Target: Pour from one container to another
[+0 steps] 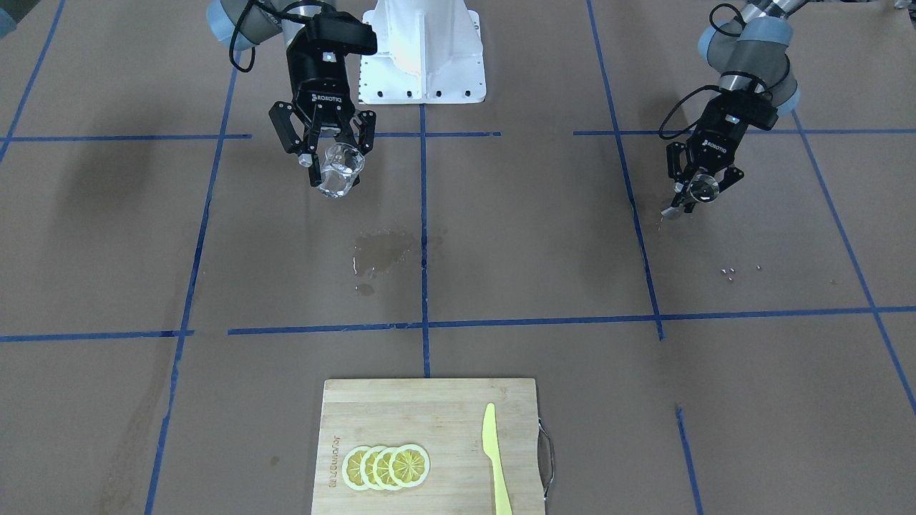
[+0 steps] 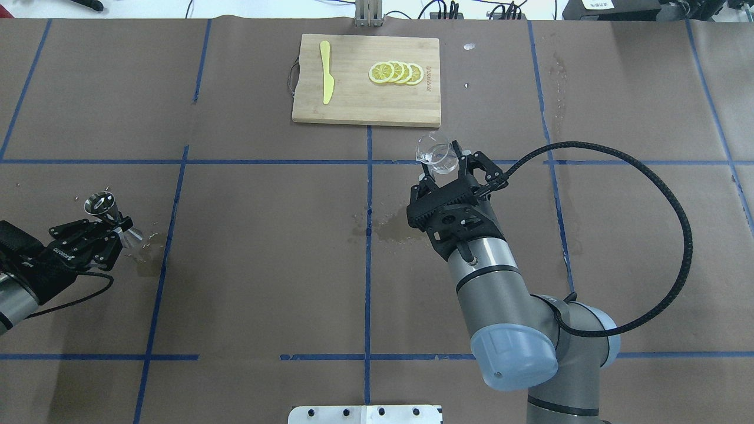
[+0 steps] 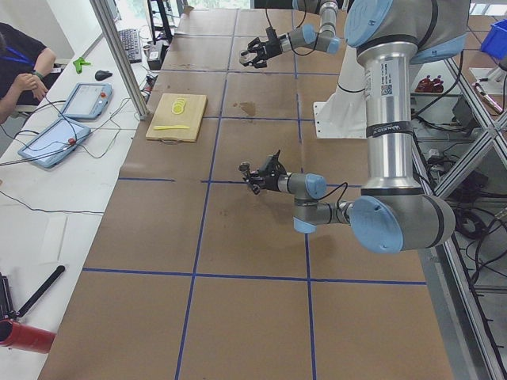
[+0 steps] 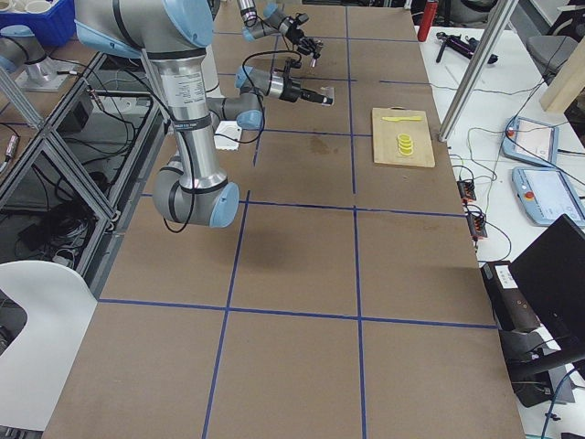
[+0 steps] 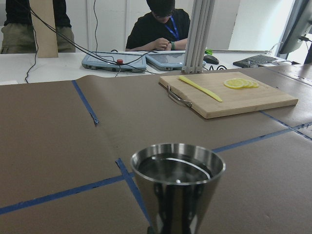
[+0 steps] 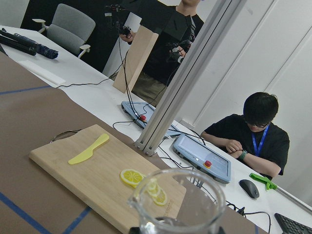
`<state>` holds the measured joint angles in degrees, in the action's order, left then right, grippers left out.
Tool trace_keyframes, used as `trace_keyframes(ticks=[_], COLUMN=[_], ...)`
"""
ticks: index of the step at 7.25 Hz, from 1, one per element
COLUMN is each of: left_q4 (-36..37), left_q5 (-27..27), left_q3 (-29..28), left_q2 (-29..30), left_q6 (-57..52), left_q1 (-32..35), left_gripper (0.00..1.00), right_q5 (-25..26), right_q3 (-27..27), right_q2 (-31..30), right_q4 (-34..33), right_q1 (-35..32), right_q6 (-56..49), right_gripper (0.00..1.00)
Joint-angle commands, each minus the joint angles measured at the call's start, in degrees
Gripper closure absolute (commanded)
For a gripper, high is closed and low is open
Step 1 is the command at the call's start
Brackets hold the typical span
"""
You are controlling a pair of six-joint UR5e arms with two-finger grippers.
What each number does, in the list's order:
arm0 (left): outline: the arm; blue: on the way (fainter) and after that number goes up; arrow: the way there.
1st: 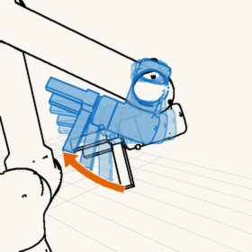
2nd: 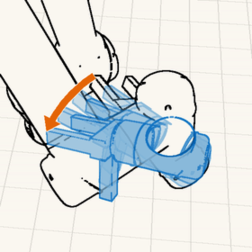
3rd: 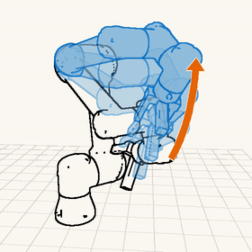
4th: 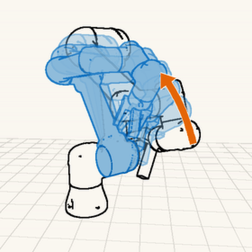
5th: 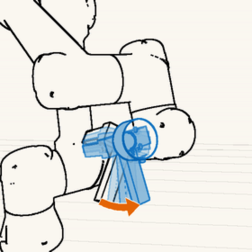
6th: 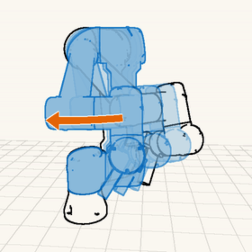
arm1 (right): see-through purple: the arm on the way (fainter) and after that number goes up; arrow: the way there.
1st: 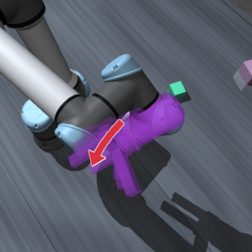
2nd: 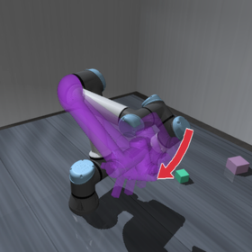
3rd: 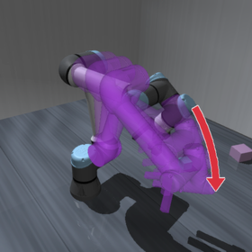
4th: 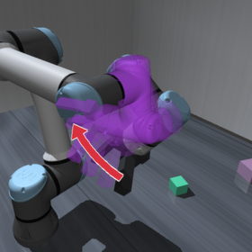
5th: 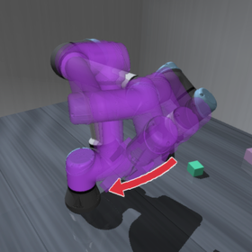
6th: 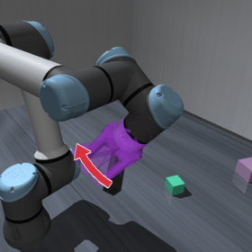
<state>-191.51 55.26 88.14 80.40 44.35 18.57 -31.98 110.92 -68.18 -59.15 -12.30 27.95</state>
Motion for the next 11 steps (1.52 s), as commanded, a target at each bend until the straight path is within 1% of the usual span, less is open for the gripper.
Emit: trace_keyframes(ticks=[1,2,4,5,9,11], left_q4=[0.0,0.1,0.6,0.8,0.5,0.0], left_q5=[-12.4,-17.8,-23.9,-25.8,-26.3,-26.2], left_q3=[0.0,0.0,-0.2,-0.4,-1.2,-1.3], left_q2=[-0.3,-0.3,-0.2,-0.1,0.5,2.6], left_q6=[0.2,-0.1,-0.1,-0.2,-0.6,-0.3], left_q1=[-5.6,-7.9,-11.6,-13.2,-13.9,-14.6], left_gripper=[1.00,1.00,1.00,1.00,1.00,1.00], right_q5=[0.1,0.1,0.2,0.2,0.2,0.2], right_q3=[0.0,0.0,0.0,0.0,0.0,0.0], right_q2=[0.0,0.0,0.1,0.1,0.1,0.1], right_q4=[0.0,0.0,0.0,0.0,0.0,0.1], right_q1=[0.0,0.0,0.0,0.0,0.0,0.0], right_q6=[0.0,0.0,0.0,0.0,0.1,0.0], right_gripper=[1.00,1.00,1.00,1.00,1.00,1.00])
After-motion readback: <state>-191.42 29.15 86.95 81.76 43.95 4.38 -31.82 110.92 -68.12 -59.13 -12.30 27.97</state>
